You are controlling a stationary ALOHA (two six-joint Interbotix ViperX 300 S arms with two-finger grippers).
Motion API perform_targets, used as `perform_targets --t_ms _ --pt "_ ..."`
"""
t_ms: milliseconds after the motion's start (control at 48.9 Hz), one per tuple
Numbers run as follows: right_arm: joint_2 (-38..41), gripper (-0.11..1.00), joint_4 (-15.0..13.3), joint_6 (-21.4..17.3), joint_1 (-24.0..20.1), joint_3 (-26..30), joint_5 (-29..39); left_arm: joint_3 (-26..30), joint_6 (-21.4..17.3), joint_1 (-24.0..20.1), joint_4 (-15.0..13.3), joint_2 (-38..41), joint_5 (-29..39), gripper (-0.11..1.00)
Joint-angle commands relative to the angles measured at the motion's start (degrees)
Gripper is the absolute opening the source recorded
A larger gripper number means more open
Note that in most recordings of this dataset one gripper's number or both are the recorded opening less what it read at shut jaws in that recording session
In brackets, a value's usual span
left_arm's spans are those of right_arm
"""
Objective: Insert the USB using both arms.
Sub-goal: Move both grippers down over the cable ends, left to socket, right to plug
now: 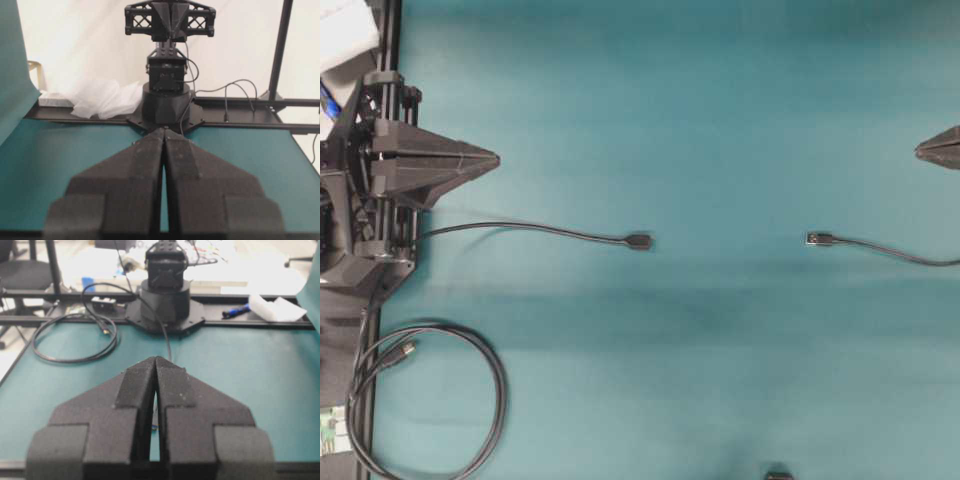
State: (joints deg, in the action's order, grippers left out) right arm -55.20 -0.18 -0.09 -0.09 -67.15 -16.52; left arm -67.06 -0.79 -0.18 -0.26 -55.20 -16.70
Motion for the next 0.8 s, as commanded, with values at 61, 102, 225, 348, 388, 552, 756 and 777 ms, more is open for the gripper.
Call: perform_targets --t_ms 61,102,225,348,388,552,756,777 --pt "0.35 0.02 -0.44 0.0 -0.09 0.44 0.62 0.44 2.11 0.88 -0.53 0.26 7.03 0.06" --pt "0.35 0.0 -0.35 0.0 -0.09 0.62 1.76 1.05 2.11 1.14 -0.53 0.26 9.4 0.03" --pt "0.35 0.0 -0.35 0.0 -0.09 3.34 7.12 3.6 2.2 1.23 -0.62 0.53 15.64 0.02" --pt "0.53 0.0 -0.35 0.0 -0.09 6.33 15.56 6.86 2.02 1.23 -0.53 3.34 25.14 0.02" --pt "0.97 0.0 -0.35 -0.09 -0.09 6.94 18.54 7.73 1.85 1.23 -0.62 4.83 27.86 0.02" --pt "5.27 0.0 -0.35 -1.93 -0.09 8.53 24.79 9.76 1.41 1.23 -0.53 11.07 30.32 0.02" --pt "13.54 0.0 -0.44 -5.8 -0.97 9.23 25.66 10.46 2.37 1.41 -0.62 16.79 29.71 0.02" --pt "14.24 0.0 -0.35 -6.24 -1.23 9.23 26.02 10.37 2.29 1.41 -0.7 17.4 29.62 0.02"
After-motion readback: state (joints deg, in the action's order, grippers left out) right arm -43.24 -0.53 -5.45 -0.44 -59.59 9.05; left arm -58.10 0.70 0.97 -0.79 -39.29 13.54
